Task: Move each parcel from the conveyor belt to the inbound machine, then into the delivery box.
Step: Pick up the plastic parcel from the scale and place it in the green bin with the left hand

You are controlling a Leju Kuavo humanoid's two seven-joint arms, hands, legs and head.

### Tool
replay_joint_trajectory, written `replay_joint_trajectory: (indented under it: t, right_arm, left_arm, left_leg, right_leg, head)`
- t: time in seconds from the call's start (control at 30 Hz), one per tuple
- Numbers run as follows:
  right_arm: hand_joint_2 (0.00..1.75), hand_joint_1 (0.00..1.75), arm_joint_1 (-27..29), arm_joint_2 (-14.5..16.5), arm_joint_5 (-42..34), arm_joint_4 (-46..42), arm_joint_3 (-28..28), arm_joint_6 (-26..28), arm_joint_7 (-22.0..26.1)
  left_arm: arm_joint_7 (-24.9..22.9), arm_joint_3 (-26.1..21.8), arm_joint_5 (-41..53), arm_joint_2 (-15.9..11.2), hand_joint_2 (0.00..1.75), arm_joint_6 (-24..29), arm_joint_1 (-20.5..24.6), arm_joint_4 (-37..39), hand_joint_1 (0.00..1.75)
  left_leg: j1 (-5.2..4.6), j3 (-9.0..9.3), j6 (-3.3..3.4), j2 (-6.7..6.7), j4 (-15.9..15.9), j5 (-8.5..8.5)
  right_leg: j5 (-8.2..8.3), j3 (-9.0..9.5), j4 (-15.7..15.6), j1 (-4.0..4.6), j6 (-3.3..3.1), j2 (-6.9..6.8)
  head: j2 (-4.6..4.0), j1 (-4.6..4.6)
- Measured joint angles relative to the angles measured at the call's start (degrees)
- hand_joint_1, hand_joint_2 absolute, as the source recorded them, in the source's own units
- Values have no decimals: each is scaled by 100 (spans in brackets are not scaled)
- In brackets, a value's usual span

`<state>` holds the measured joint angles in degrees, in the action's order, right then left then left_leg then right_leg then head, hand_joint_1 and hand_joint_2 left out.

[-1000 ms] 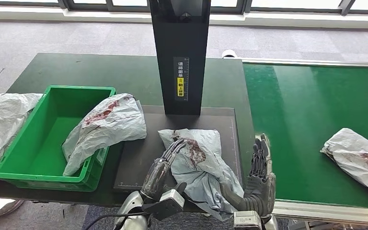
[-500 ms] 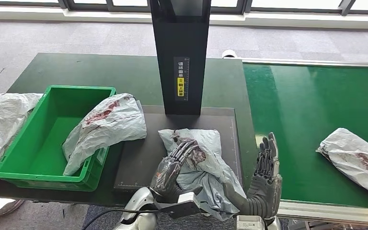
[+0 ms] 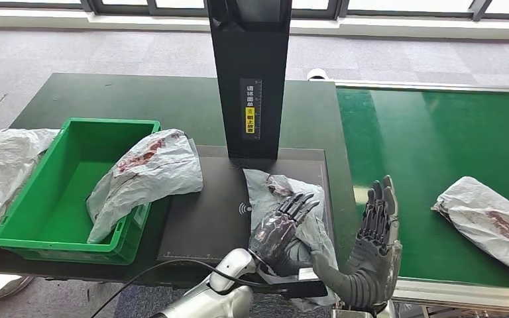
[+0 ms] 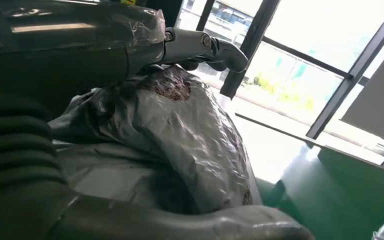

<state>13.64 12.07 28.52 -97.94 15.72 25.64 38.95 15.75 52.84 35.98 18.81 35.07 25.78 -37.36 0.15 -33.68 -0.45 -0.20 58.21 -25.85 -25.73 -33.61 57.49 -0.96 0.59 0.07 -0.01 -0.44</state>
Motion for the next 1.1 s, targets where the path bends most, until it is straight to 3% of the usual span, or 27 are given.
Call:
replay_joint_trajectory:
  t: [0.33, 0.67, 0.7, 0.8, 0.83, 0.97, 1.1]
  right_arm:
    - [175, 0, -53, 90, 97, -170, 75, -235, -138]
    - [175, 0, -160, 109, 79, -173, 93, -319, -156]
    - [175, 0, -171, 109, 74, -172, 93, -353, -155]
    - [175, 0, -229, 117, 45, -170, 93, -498, -149]
    - [175, 0, -255, 121, 36, -170, 93, -546, -145]
    - [175, 0, -361, 138, 28, -170, 92, -751, -122]
    - [175, 0, -415, 186, 100, -169, 91, -913, -129]
  left_arm:
    - [-18, 1142, -711, 131, 175, 144, 302, 705, 0]
    - [-23, 1443, -784, 147, 175, 48, 361, 944, 0]
    - [-58, 1467, -799, 147, 175, -24, 366, 961, 17]
    - [-265, 1637, -791, 149, 175, -326, 399, 1031, 147]
    - [-338, 1710, -768, 149, 175, -432, 411, 1057, 175]
    - [-559, 1970, -701, 151, 175, -847, 451, 1169, 175]
    - [-623, 2062, -688, 158, 175, -887, 470, 1236, 175]
  left_leg:
    - [0, -2, 0, -1, 0, 0]
    - [0, -1, 1, -2, 0, 1]
    - [0, 0, 1, -2, 0, 1]
    - [0, 0, 1, -3, 0, 1]
    - [0, 1, 1, -3, 0, 1]
    - [0, 8, 1, -4, 0, 1]
    - [0, 21, 2, -4, -1, 0]
  right_leg:
    - [0, 2, 0, 0, 1, -2]
    - [0, 3, 0, 0, 0, -5]
    - [0, 4, 0, 0, 0, -5]
    - [0, 6, 0, 0, 0, -6]
    - [0, 7, 0, 0, 0, -7]
    - [-1, 16, 0, 0, 1, -8]
    - [-3, 31, -1, 0, 2, -8]
  head:
    - [1, 0]
    - [0, 0]
    - [0, 0]
    - [0, 0]
    - [-1, 0]
    - [1, 0]
    - [1, 0]
